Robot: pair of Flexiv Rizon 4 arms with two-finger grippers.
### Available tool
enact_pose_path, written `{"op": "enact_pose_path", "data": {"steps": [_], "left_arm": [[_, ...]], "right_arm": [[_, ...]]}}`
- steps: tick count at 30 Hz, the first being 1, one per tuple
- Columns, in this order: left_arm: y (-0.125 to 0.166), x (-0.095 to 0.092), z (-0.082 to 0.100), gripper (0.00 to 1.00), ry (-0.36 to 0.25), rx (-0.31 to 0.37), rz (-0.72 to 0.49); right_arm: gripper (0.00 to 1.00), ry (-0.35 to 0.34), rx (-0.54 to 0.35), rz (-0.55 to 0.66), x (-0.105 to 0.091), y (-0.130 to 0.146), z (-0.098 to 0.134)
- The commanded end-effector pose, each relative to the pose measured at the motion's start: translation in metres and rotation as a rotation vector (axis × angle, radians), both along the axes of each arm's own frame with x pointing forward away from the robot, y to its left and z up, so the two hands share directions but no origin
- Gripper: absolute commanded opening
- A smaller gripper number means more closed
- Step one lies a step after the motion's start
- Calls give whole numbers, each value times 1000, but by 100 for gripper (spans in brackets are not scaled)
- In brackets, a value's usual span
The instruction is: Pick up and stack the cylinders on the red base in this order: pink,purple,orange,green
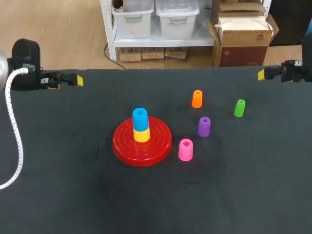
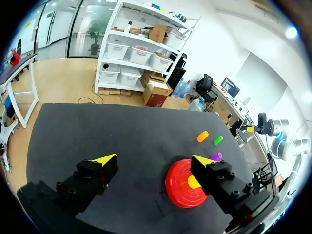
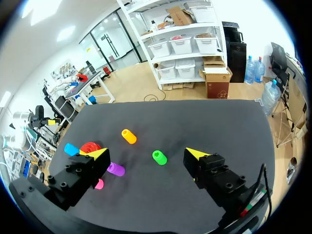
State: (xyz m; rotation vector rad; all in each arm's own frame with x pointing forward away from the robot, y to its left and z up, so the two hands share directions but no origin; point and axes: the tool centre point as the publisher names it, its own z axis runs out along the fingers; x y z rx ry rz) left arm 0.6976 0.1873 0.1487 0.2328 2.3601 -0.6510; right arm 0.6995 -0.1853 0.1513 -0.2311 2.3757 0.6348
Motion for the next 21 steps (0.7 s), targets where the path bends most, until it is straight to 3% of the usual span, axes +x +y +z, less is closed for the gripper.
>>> {"op": "enact_pose_path", "data": {"steps": [1, 2, 3, 5, 6, 8, 12, 21], "left_arm": [[-2, 1, 1, 100, 7, 10, 5], [-8, 0, 2, 100, -81, -7, -80], [-13, -27, 13, 100, -183, -53, -257], [-11, -31, 15, 100, -372, -141, -621], [-10, -32, 16, 100, -422, -174, -745], [-7, -34, 18, 100, -445, -179, -799], [-7, -31, 21, 100, -455, -170, -796], [-13, -54, 25, 100, -493, -177, -954]], "right_arm": [[100, -1, 0, 0, 0, 0, 0], [100, -1, 0, 0, 0, 0, 0], [100, -1, 0, 0, 0, 0, 0], [100, -1, 0, 0, 0, 0, 0], [100, -1, 0, 0, 0, 0, 0], [100, -1, 0, 0, 0, 0, 0], [100, -1, 0, 0, 0, 0, 0], [100, -1, 0, 0, 0, 0, 0]]}}
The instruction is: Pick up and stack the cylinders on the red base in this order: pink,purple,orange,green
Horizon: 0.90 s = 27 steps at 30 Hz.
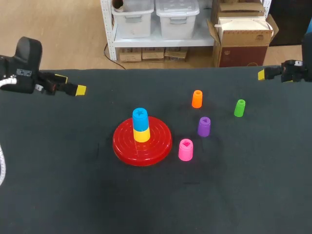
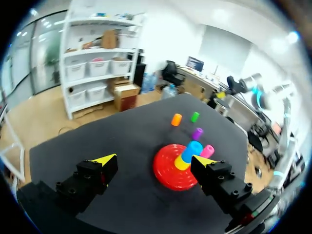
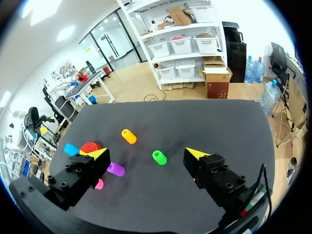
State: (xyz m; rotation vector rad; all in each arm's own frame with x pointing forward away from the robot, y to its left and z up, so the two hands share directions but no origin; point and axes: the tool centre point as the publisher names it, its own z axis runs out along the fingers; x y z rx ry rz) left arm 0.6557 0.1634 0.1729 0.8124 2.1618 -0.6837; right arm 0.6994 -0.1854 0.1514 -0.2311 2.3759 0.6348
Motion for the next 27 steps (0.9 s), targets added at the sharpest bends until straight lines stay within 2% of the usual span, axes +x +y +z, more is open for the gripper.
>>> {"op": "enact_pose_path", "data": {"steps": [1, 4, 9, 16, 20, 27], "left_arm": [[9, -13, 0, 100, -215, -247, -570], [5, -13, -7, 100, -220, -212, -549], [1, -10, -14, 100, -216, -206, -523], [1, 5, -26, 100, -202, -159, -403], [-1, 12, -29, 100, -228, -136, -360], [-8, 11, -28, 100, -238, -121, -401]], "right_arm": [[100, -1, 0, 0, 0, 0, 0], [100, -1, 0, 0, 0, 0, 0], [100, -1, 0, 0, 0, 0, 0], [100, -1, 0, 0, 0, 0, 0], [100, -1, 0, 0, 0, 0, 0], [100, -1, 0, 0, 0, 0, 0]]}}
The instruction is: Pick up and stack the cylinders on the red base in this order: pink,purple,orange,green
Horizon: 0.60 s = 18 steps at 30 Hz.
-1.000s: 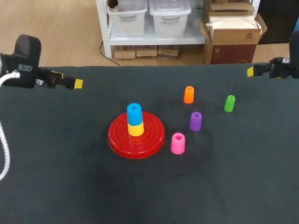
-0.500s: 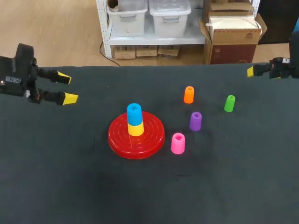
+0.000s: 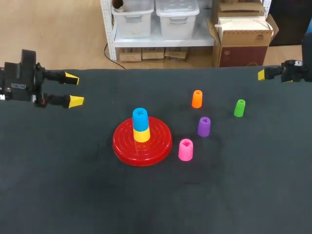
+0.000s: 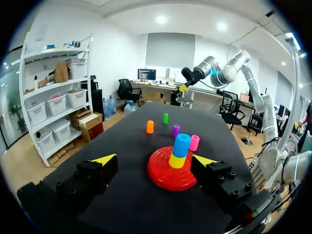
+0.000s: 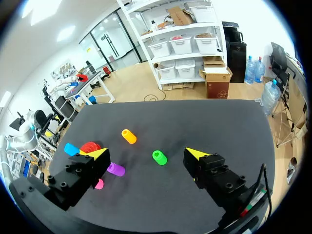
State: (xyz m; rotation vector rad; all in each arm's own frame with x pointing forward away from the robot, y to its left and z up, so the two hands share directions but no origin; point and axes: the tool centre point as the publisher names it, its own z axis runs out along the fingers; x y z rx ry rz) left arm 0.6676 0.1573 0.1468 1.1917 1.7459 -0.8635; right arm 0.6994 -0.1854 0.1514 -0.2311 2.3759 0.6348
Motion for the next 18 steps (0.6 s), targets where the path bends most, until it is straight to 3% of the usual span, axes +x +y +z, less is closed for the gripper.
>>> {"op": "enact_pose_path", "data": {"steps": [1, 12, 15, 18], "left_arm": [[-2, -1, -2, 100, -2, 11, -20], [-2, -5, -5, 100, -5, 30, -47], [-3, -8, -3, 100, 44, 32, -50], [-3, -8, -3, 100, 44, 32, -50]], "right_arm": [[100, -1, 0, 0, 0, 0, 0], [100, -1, 0, 0, 0, 0, 0], [100, -1, 0, 0, 0, 0, 0], [100, -1, 0, 0, 0, 0, 0]]}}
